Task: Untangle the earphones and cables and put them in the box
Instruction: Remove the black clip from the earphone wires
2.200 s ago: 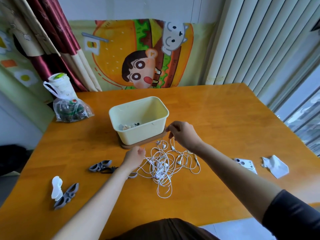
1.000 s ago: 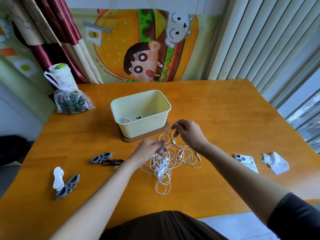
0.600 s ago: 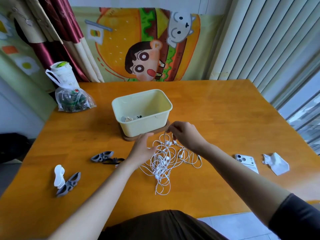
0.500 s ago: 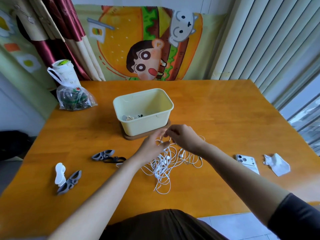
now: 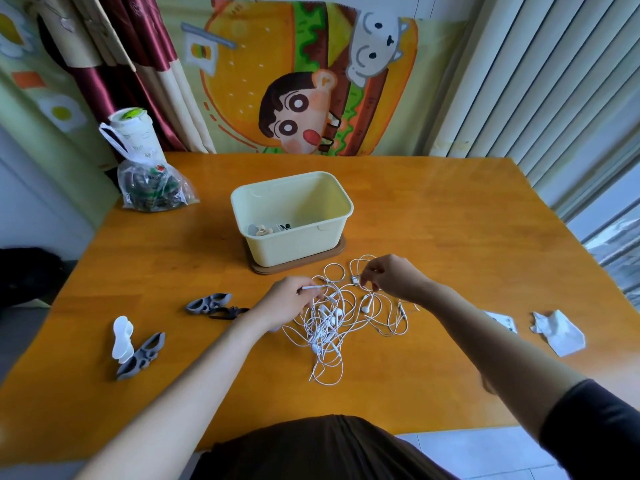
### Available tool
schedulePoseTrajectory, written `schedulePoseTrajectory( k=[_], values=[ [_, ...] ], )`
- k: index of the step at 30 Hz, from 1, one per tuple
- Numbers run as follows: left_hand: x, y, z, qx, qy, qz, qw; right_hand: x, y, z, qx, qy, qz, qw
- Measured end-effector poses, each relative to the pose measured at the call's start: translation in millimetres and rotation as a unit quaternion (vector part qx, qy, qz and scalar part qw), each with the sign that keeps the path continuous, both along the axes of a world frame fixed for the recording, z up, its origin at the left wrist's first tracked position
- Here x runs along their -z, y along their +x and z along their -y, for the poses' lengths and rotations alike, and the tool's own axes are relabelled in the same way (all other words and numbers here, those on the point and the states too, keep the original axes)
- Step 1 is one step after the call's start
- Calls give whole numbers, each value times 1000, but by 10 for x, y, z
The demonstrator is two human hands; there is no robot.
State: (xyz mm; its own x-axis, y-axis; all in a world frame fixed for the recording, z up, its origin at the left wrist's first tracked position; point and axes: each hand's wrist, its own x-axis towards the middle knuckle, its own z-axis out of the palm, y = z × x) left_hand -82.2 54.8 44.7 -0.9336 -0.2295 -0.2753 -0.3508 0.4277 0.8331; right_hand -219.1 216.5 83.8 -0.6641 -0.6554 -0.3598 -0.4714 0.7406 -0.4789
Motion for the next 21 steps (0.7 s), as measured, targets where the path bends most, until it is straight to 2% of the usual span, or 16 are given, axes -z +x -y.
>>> schedulePoseTrajectory(
  k=[4, 10, 13, 21],
  values=[
    [-2, -35, -69, 15, -30, 5, 999, 32, 14, -2, -57, 78, -8, 995],
    [-13, -81, -158, 26, -50, 11, 998, 50, 337, 204, -168, -18, 15, 986],
    [4, -49, -124, 30, -46, 11, 998, 107, 395, 308, -153, -31, 36, 987],
    [119, -6, 7, -46, -31, 15, 998, 257, 383, 444, -103, -43, 56, 992]
  ],
)
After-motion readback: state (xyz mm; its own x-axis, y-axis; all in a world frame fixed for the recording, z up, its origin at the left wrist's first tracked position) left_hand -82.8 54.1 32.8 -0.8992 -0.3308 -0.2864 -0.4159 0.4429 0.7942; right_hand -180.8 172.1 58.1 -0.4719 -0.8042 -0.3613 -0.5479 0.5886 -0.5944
